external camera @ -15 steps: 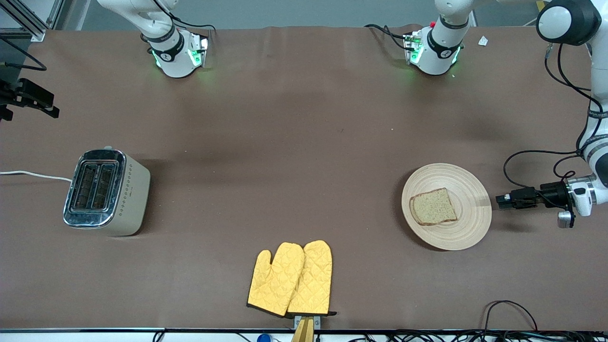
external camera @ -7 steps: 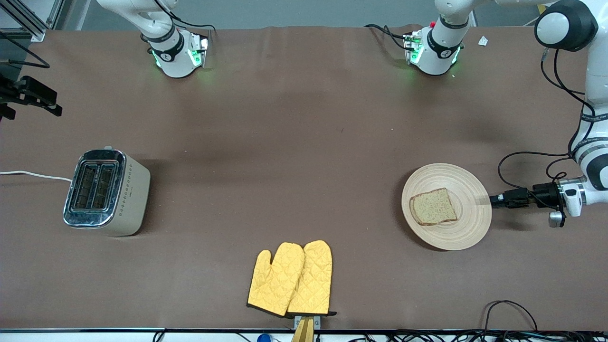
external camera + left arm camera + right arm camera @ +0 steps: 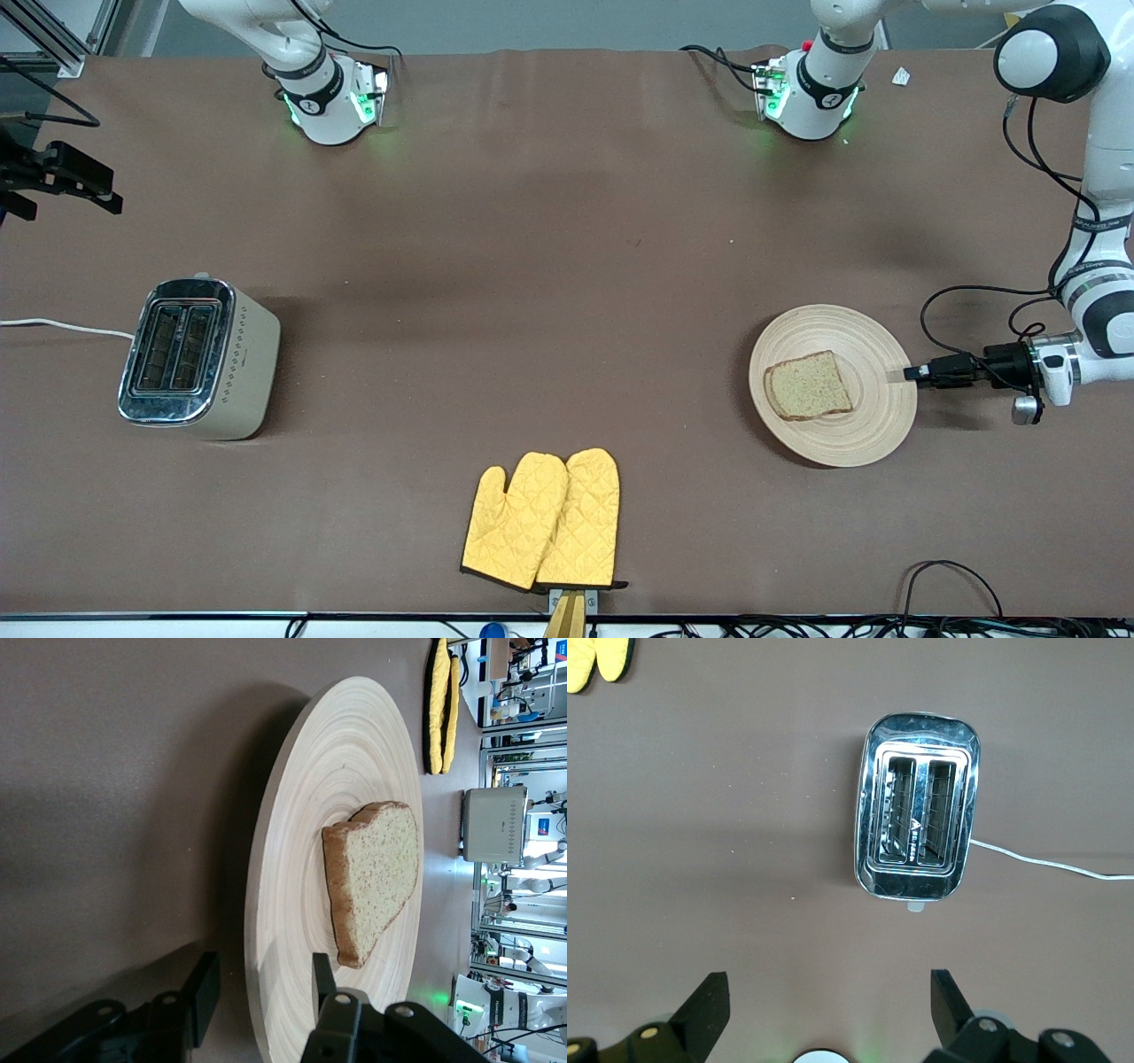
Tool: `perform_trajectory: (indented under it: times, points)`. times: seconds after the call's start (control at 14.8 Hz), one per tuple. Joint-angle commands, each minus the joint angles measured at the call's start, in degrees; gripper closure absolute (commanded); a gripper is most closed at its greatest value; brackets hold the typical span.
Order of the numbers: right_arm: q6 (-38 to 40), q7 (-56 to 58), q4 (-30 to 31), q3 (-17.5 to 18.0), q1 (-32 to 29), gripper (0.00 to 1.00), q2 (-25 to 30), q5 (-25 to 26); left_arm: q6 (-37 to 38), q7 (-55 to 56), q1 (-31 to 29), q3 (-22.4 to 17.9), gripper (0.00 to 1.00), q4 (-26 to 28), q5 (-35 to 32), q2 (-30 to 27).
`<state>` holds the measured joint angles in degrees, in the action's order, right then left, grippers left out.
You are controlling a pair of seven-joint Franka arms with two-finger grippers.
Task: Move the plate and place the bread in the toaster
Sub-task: 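Grip the wooden plate rim with the left gripper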
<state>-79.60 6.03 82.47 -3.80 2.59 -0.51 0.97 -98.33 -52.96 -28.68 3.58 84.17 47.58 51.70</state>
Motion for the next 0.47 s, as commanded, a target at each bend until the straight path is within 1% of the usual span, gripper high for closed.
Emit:
perform_trajectory:
  times: [0.0,0.27,0.41]
  points:
    - [-0.11,-0.23,1.29,-0.68,0.92,0.0,1.3,0.35,0.33,-0.91,-0.06,0.2,0.59,-0.68,1.2,0.51]
    - [-0.46,-0.05,1.11,-0.59,1.18,0.0,1.3,0.61,0.33,-0.91,0.12,0.37,0.72,-0.68,1.11,0.59]
    - [0.06,-0.05,1.11,-0.59,1.1,0.0,1.3,0.7,0.33,-0.91,0.12,0.37,0.76,-0.68,1.11,0.59]
